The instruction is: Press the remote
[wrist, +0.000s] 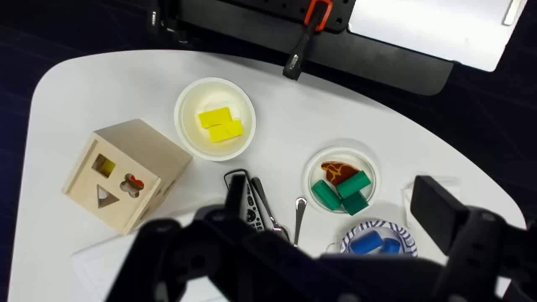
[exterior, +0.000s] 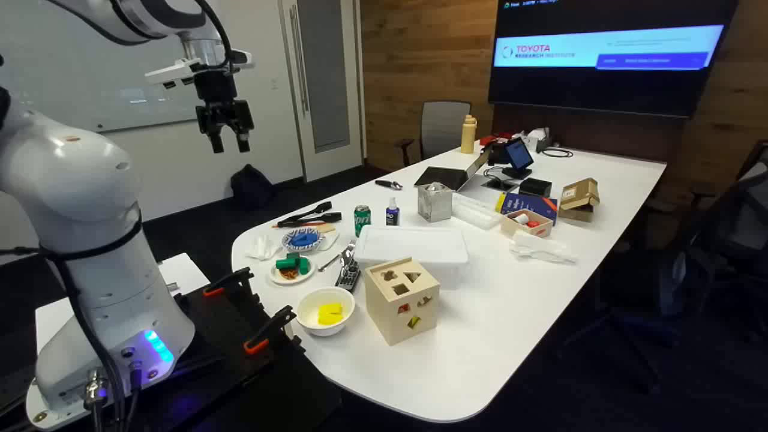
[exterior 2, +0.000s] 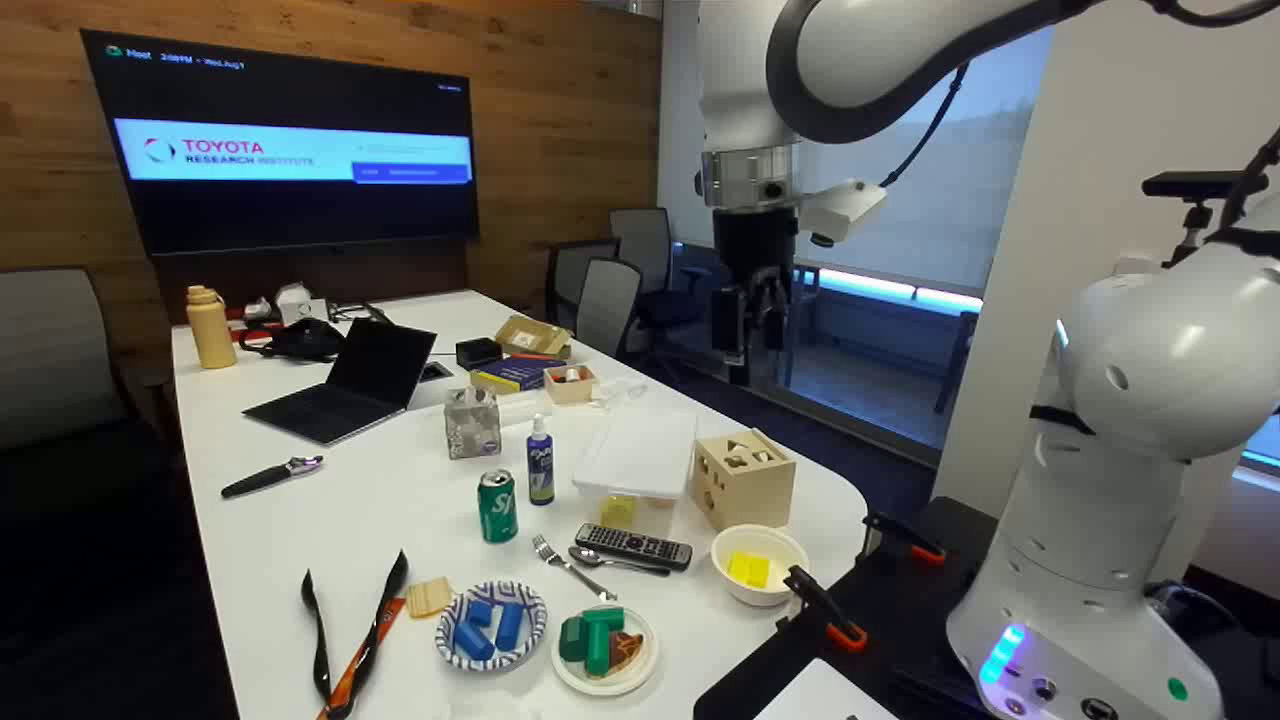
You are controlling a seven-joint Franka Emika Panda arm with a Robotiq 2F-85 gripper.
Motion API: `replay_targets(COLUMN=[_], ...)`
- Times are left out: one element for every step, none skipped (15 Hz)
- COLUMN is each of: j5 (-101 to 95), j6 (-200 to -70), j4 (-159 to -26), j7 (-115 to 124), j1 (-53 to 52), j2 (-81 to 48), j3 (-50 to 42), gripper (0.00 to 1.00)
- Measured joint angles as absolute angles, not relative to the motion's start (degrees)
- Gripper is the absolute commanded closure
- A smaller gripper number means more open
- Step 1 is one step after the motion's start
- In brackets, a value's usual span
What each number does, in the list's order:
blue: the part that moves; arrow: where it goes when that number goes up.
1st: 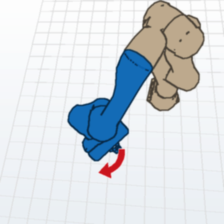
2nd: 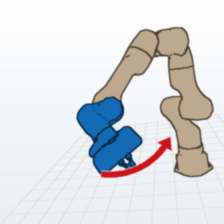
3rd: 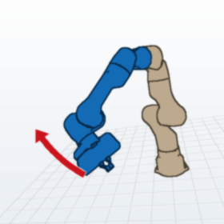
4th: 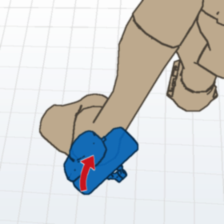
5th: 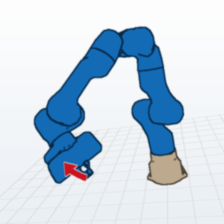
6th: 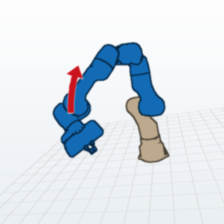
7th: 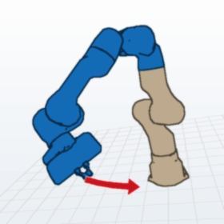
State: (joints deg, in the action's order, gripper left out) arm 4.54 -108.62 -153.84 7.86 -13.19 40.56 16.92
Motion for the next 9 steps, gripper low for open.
replay_targets(j5=[4.54,4.54,4.52,4.45,4.24,3.86,3.81,3.91,4.24], j6=[-108.62,-108.63,-108.63,-108.63,-108.68,-109.30,-110.65,-112.60,-115.05], j4=[-153.84,-153.84,-153.84,-153.95,-154.29,-154.87,-155.63,-156.36,-156.94], j7=[7.86,7.86,7.86,8.51,11.07,14.89,19.33,24.19,29.02], j1=[-13.19,-13.19,-13.21,-13.20,-13.12,-13.04,-12.89,-12.45,-11.98], j2=[40.56,40.56,40.54,40.30,39.52,38.23,36.52,34.42,32.21], j3=[16.93,16.93,16.91,17.18,18.26,20.20,23.00,26.56,30.15], gripper=[0.00,0.00,0.00,0.00,0.00,0.00,0.00,0.00,0.00])
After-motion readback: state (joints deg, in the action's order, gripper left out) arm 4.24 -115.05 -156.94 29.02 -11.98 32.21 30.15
